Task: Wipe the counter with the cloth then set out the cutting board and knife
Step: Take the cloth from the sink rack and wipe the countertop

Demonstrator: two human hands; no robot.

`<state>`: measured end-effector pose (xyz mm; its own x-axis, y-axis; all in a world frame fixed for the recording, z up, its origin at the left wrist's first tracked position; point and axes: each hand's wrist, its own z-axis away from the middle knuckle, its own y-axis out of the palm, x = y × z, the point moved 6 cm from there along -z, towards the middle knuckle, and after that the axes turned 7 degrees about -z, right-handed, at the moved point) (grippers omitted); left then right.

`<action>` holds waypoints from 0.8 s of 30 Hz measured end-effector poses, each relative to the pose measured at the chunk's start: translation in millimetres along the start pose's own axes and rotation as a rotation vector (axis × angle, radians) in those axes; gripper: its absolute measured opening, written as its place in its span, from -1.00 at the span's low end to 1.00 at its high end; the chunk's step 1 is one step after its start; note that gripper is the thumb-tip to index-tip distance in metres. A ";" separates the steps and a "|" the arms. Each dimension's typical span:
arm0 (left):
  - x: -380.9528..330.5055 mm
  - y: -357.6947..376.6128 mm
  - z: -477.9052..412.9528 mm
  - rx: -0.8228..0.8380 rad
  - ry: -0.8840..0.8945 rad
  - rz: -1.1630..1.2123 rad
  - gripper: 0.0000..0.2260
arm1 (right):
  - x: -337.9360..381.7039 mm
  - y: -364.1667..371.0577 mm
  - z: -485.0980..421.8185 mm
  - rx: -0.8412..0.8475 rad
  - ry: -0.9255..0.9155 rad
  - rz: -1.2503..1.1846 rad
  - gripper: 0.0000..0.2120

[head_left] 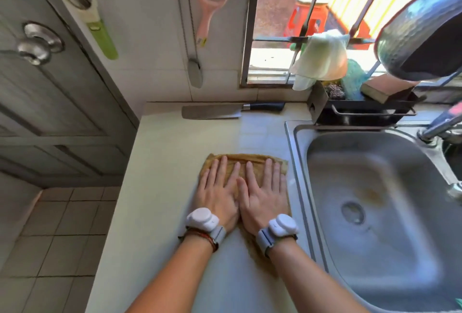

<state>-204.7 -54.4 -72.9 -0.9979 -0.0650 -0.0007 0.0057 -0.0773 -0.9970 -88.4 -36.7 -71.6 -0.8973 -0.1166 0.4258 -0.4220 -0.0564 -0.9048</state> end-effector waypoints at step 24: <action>-3.7 0.2 -99.0 0.013 -0.149 0.141 -0.38 | -24.6 -1.7 -106.9 0.114 -0.044 0.067 -0.45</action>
<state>-207.4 44.3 -80.8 -0.9666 -0.2222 -0.1276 0.1464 -0.0703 -0.9867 -79.5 72.3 -80.6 -0.9151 -0.1674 0.3667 -0.3419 -0.1595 -0.9261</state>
